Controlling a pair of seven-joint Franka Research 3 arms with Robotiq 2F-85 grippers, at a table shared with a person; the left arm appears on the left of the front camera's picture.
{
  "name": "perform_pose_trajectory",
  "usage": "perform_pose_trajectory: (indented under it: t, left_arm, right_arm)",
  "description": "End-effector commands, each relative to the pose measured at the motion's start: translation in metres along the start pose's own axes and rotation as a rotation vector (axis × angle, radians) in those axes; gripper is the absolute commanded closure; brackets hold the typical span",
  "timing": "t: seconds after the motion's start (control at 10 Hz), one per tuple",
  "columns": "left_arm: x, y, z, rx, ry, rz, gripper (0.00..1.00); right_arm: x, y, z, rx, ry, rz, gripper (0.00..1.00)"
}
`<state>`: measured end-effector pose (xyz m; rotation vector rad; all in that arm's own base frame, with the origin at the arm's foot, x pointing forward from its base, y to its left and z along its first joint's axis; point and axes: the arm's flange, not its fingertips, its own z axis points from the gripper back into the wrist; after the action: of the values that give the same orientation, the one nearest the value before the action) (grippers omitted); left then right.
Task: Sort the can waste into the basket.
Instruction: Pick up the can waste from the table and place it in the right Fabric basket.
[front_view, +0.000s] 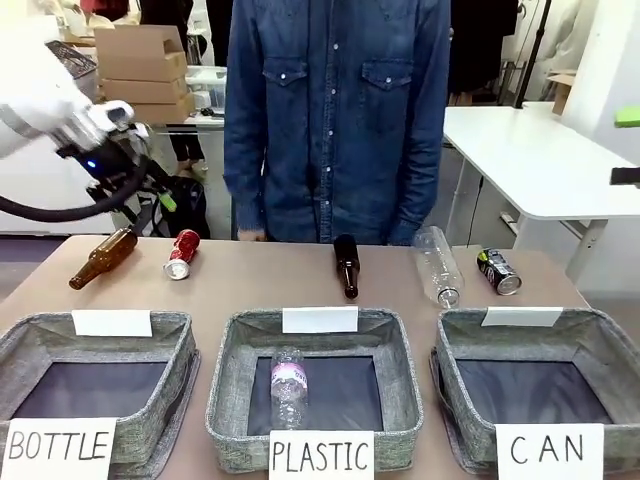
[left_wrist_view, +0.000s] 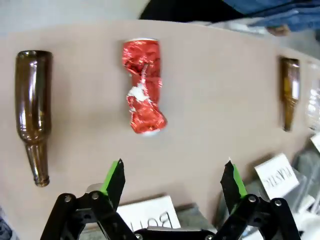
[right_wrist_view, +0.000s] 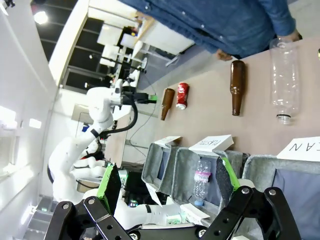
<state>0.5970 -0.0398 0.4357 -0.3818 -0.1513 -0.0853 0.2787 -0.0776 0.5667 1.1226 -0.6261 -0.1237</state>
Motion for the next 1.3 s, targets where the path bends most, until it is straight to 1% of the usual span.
perform_pose_trajectory:
  t: [0.0, 0.1, 0.3, 0.4, 0.7, 0.8, 0.9, 1.0, 1.1, 1.2]
  left_arm:
    - [0.007, -0.004, -0.035, 0.102, 0.067, 0.045, 0.00]
    - [0.007, -0.006, -0.059, 0.133, 0.087, 0.037, 0.00]
    - [0.011, -0.008, -0.090, 0.203, 0.101, 0.043, 0.00]
    - [0.012, -0.010, -0.101, 0.225, 0.109, 0.042, 0.00]
    - [0.014, -0.013, -0.117, 0.277, 0.061, 0.033, 0.00]
    - [0.015, -0.012, -0.120, 0.303, 0.035, 0.034, 0.34]
    - [0.015, -0.010, -0.123, 0.320, 0.052, 0.049, 0.60]
    - [0.015, -0.008, -0.126, 0.334, 0.050, 0.043, 0.94]
    - [0.014, -0.008, -0.128, 0.339, 0.038, 0.039, 1.00]
    - [0.016, -0.007, -0.132, 0.361, 0.030, 0.042, 1.00]
  right_arm:
    - [0.004, 0.001, -0.003, 0.027, -0.012, 0.025, 0.00]
    - [0.004, 0.001, -0.003, 0.027, -0.012, 0.025, 0.00]
    - [0.004, 0.001, -0.003, 0.027, -0.012, 0.025, 0.00]
    - [0.004, 0.001, -0.003, 0.027, -0.012, 0.025, 0.00]
    - [0.004, 0.001, -0.003, 0.027, -0.012, 0.025, 0.00]
    - [0.004, 0.001, -0.003, 0.027, -0.012, 0.025, 0.00]
    - [0.004, 0.001, -0.003, 0.027, -0.012, 0.025, 0.00]
    - [0.004, 0.001, -0.003, 0.027, -0.012, 0.025, 0.00]
    - [0.004, 0.001, -0.003, 0.027, -0.012, 0.025, 0.00]
    - [0.004, 0.001, -0.003, 0.027, -0.012, 0.025, 0.00]
